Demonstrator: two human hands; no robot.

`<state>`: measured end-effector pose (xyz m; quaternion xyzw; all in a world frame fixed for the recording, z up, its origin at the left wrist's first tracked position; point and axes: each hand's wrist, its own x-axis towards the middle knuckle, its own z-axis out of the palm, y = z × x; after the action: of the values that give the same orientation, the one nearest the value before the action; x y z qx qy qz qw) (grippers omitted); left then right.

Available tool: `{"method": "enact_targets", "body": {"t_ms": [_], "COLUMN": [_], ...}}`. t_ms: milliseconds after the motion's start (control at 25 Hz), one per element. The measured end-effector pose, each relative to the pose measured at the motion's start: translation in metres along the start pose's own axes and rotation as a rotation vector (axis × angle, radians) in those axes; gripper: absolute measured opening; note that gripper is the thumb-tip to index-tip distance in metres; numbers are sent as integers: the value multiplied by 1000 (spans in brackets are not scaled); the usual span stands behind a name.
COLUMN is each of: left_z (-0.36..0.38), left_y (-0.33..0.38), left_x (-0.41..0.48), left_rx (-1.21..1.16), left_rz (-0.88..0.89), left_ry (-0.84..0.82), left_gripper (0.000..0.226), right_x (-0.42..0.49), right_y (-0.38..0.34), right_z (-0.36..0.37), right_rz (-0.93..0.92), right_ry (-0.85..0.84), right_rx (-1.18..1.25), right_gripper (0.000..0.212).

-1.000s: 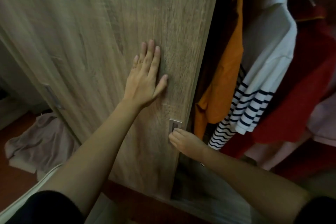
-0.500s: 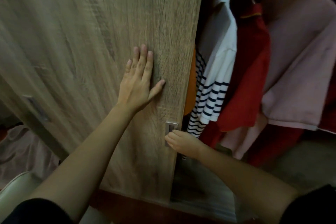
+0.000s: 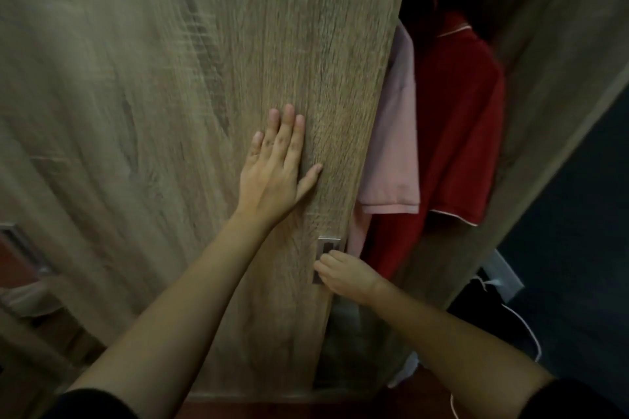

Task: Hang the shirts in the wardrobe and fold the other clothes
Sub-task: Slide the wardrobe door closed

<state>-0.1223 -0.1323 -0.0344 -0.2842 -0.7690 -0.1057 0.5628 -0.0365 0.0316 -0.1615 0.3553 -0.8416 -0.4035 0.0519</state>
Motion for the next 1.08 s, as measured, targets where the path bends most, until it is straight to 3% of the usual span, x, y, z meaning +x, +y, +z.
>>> {"method": "enact_targets", "body": {"t_ms": [520,920,1080], "left_z": [37,49,53], "left_y": [167,223,230], "left_x": [41,53,53], "left_rx": [-41,4,19], "left_rz": [11,-4,-9], "left_ry": [60,69,74], "left_gripper": [76,74,74], "right_x": [-144,-191,-197], "right_y": [29,36,36], "right_z": [61,86,91], "right_rz": [130,171,175], "right_ry": [-218,-155,-209], "right_rx": [68,125,133], "right_gripper": [24,30,23]}}
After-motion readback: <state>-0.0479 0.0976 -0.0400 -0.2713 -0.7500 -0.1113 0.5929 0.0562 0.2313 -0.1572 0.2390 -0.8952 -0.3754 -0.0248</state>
